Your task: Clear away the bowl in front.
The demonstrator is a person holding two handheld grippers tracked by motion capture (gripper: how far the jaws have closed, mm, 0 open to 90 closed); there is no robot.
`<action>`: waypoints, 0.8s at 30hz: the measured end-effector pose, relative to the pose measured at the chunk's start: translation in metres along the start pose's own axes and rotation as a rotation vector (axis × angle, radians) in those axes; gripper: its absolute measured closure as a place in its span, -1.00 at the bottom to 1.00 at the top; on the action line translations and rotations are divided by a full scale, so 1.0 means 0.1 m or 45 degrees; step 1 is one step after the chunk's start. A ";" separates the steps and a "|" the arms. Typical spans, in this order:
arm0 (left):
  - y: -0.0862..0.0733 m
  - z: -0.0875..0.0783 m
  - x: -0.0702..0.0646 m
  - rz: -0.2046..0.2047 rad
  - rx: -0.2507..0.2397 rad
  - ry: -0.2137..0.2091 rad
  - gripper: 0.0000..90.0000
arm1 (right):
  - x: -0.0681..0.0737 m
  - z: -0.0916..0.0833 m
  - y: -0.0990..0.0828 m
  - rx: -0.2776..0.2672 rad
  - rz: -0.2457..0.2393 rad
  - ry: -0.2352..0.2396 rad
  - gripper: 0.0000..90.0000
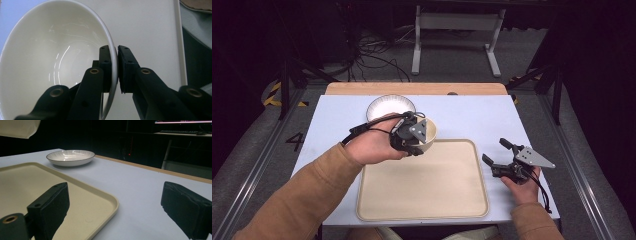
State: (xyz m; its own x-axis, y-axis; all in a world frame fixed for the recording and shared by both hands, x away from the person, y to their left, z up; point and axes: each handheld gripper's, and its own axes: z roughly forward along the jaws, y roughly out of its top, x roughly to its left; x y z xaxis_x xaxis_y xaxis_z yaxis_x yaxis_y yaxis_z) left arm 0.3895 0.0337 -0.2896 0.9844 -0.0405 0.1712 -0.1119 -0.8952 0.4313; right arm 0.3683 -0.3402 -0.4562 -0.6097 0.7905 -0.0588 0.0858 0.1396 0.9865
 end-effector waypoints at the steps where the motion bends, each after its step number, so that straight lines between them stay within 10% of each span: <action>1: 0.01 0.00 -0.02 -0.002 -0.002 -0.005 0.83 | 0.00 0.00 0.00 0.000 0.001 0.001 -0.81; 24: 0.13 0.26 -0.22 0.111 0.008 -0.089 0.83 | 0.00 0.00 0.00 0.000 -0.005 0.003 -0.81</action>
State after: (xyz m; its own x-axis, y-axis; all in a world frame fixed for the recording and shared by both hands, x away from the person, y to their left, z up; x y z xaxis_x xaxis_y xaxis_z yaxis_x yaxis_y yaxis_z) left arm 0.3697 0.0118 -0.3105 0.9780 -0.1492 0.1459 -0.1972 -0.8897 0.4118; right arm 0.3681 -0.3400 -0.4562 -0.6119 0.7885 -0.0620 0.0834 0.1423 0.9863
